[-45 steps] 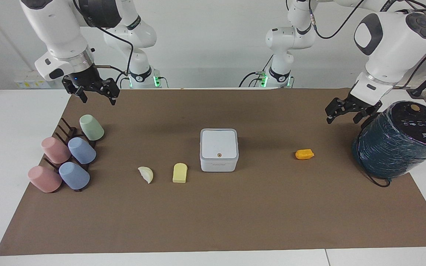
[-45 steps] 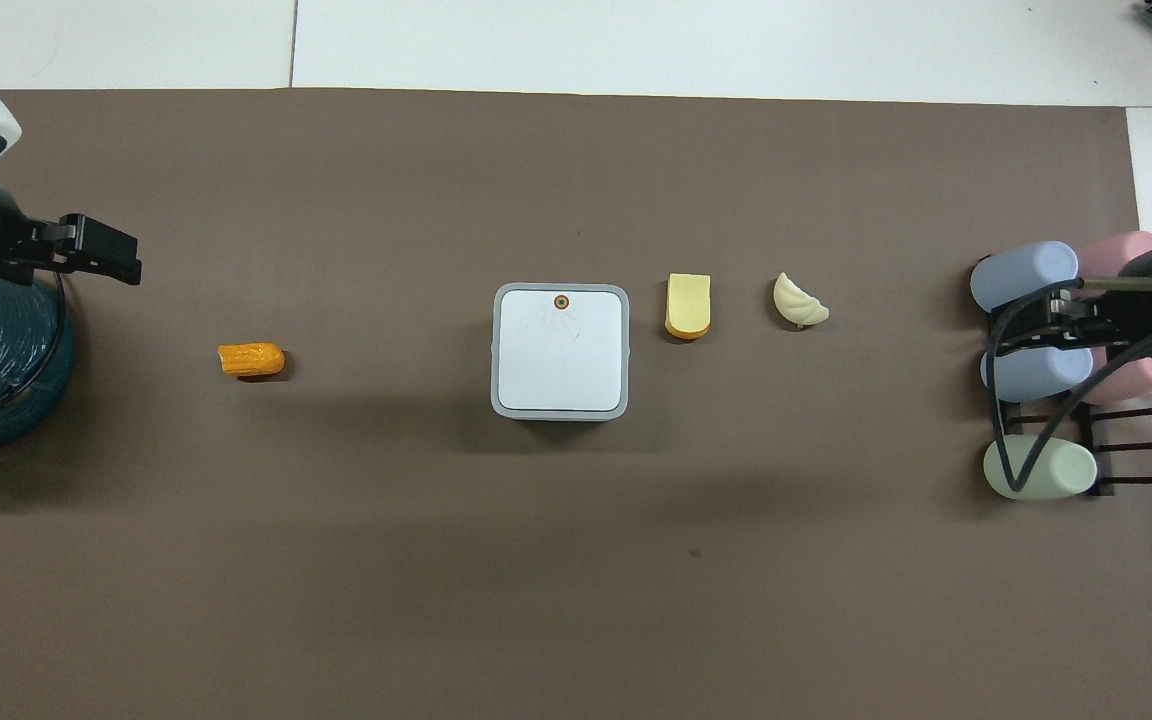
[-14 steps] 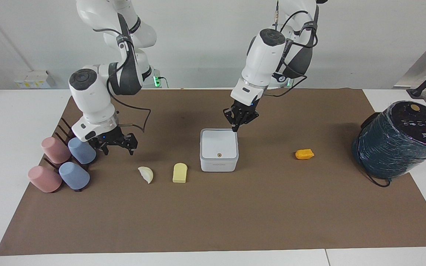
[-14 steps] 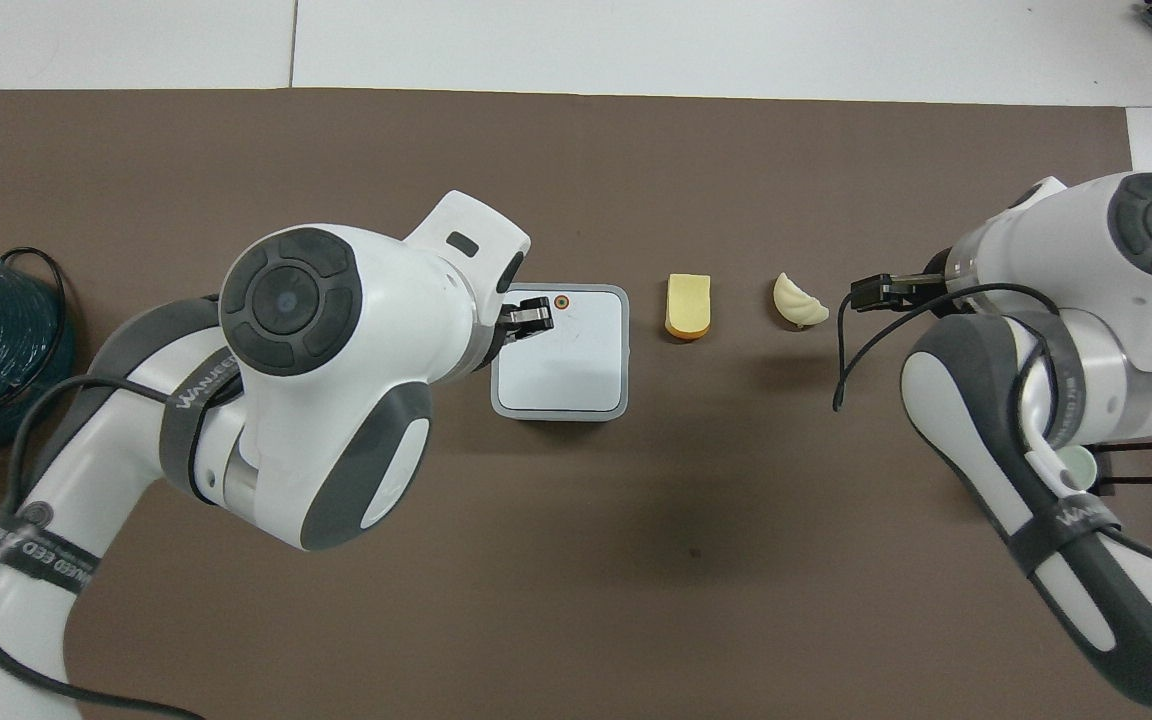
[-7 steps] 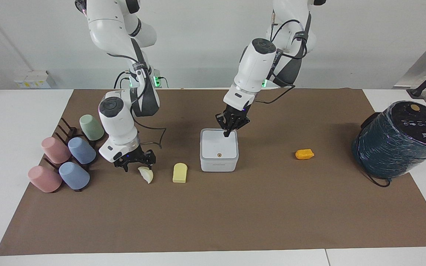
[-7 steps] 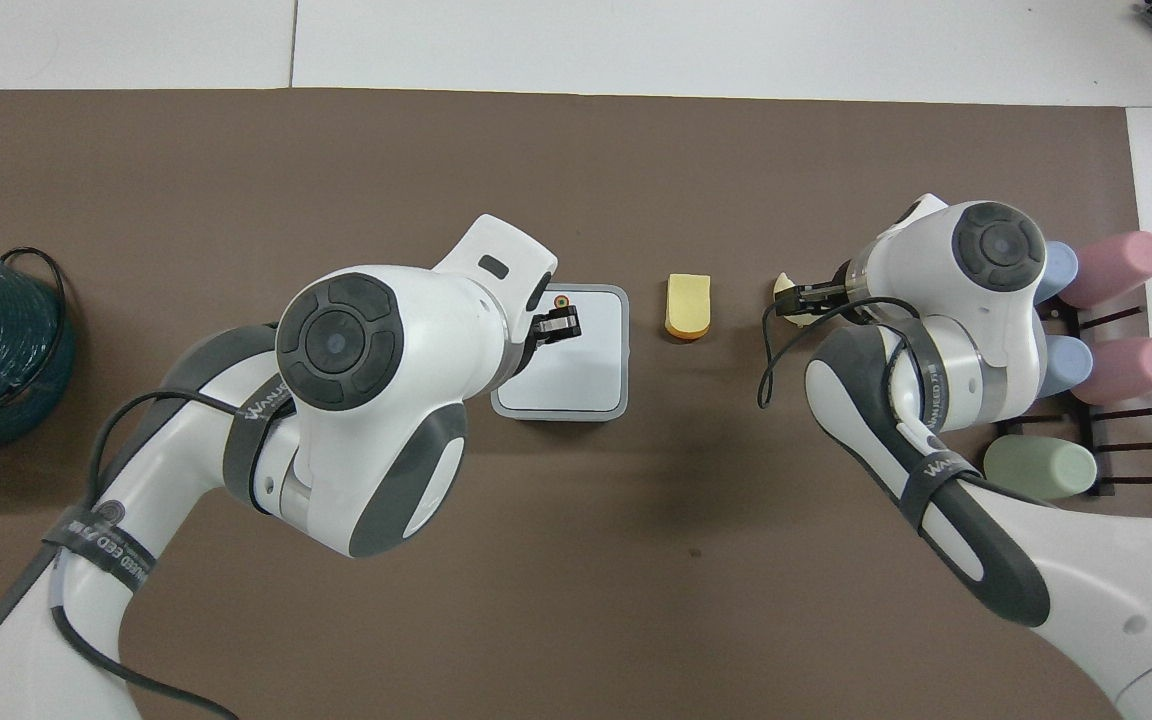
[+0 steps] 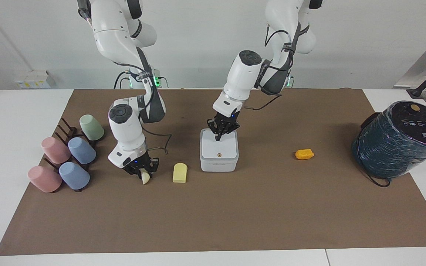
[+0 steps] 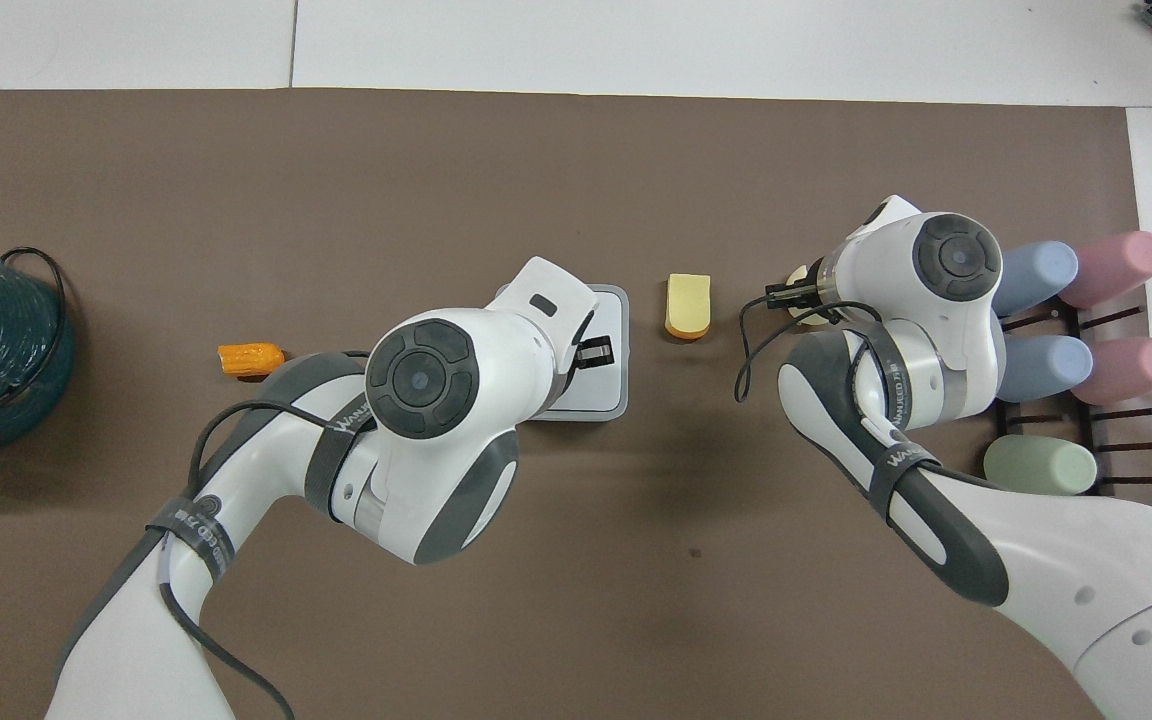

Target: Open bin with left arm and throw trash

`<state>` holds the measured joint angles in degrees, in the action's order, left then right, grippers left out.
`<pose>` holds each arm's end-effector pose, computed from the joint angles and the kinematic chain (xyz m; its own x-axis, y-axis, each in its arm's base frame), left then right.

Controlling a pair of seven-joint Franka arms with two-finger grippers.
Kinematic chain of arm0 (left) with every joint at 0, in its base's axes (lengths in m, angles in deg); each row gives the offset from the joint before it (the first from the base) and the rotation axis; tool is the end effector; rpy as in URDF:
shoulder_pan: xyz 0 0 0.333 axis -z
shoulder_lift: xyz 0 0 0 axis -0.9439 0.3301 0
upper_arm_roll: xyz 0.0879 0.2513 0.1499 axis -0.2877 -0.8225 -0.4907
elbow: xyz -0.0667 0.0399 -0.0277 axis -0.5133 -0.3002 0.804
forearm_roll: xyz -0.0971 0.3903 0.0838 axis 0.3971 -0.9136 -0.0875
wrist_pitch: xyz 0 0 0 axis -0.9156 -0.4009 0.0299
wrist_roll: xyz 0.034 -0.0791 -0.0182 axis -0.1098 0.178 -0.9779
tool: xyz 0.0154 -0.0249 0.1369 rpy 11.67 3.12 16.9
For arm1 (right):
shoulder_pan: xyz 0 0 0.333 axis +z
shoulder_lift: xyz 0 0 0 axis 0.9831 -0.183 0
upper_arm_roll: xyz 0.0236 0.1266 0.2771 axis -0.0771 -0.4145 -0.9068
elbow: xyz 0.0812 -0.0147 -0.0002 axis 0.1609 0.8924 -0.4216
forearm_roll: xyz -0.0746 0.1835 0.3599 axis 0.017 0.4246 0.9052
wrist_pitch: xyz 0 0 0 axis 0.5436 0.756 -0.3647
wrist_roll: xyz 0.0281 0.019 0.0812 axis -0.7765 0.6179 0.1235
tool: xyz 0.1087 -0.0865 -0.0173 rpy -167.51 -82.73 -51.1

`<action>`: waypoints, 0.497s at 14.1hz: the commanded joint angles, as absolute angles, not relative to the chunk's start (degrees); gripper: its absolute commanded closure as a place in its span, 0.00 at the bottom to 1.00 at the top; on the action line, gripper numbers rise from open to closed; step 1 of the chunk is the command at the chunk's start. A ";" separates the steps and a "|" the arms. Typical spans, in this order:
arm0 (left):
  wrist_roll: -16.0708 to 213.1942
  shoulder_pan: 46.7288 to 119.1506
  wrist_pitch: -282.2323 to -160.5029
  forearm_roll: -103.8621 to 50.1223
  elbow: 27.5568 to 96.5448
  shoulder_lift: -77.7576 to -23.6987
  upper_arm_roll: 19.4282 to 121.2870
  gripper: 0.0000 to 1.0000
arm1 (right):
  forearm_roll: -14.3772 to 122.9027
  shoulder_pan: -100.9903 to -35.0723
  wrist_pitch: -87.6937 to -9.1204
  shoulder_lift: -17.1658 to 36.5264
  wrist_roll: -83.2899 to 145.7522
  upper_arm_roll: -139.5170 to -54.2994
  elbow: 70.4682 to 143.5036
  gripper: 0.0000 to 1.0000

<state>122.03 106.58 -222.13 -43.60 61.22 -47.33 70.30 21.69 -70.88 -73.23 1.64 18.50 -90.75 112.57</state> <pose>0.5146 -0.4172 0.3636 0.9827 0.1215 0.1401 0.0767 -0.9540 0.2897 0.6507 0.1094 0.2476 0.9795 0.1088 0.1693 0.1096 -0.9940 0.0048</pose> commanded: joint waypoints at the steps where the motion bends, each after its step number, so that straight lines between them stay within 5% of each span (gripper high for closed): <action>1: 122.58 108.69 -223.43 -42.43 62.01 -47.26 69.35 1.00 | 21.65 -71.19 -69.61 6.20 20.07 -90.85 112.92 1.00; 7: 122.58 110.27 -225.02 -42.43 61.66 -43.39 69.18 1.00 | 22.44 -71.11 -62.39 13.68 19.63 -90.85 112.75 1.00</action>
<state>122.06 108.21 -223.09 -43.59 61.15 -46.55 69.96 21.72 -70.86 -63.51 12.03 18.50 -90.73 111.97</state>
